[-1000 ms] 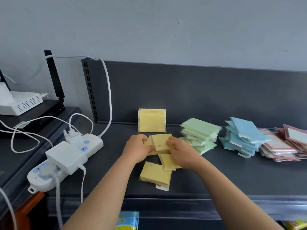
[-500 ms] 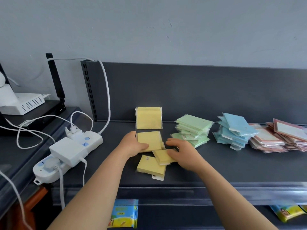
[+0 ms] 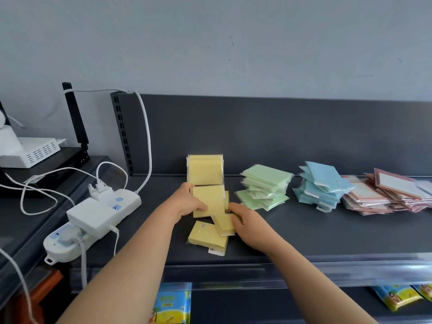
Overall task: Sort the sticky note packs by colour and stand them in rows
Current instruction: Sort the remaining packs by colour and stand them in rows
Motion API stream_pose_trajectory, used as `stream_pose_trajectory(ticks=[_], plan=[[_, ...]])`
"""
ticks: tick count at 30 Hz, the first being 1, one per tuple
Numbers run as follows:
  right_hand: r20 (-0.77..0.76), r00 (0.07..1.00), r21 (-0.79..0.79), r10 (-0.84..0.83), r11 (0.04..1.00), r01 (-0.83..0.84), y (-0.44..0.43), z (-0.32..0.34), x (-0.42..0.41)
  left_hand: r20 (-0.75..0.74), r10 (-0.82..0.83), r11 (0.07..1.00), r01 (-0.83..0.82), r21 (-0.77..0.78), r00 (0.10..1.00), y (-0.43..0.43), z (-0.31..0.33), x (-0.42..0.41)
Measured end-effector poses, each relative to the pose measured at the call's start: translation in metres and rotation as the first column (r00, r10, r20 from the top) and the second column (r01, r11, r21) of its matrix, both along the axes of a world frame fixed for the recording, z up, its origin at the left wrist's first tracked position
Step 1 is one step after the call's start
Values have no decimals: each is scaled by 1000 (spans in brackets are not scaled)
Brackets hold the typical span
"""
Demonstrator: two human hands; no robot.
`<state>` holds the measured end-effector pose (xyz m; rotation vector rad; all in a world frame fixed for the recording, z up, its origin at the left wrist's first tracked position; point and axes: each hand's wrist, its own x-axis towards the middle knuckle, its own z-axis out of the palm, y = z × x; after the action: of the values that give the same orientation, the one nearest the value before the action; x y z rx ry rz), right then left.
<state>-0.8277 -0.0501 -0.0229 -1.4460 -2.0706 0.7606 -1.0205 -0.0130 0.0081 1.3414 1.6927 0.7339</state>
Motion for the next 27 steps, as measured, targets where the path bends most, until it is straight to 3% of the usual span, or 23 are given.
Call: stream_pose_trajectory(ticks=[6, 12, 17, 22, 27], plan=[[6, 1000, -33, -1, 999, 1, 0, 2, -6, 76, 59, 996, -64, 65, 995, -4, -6, 3], [-203, 979, -94, 9, 995, -29, -5, 14, -7, 202, 162, 954, -206, 218, 966, -14, -12, -1], [-382, 919, -100, -99, 993, 65, 5, 24, -13, 358, 180, 917, -288, 276, 916, -20, -10, -6], [-256, 949, -81, -183, 983, 167, 23, 31, -20, 569, 103, 928, -285, 241, 816, -24, -3, -9], [-338, 899, -68, -280, 959, 274, 26, 32, -27, 656, 103, 916, -328, 231, 748, -25, -2, -14]])
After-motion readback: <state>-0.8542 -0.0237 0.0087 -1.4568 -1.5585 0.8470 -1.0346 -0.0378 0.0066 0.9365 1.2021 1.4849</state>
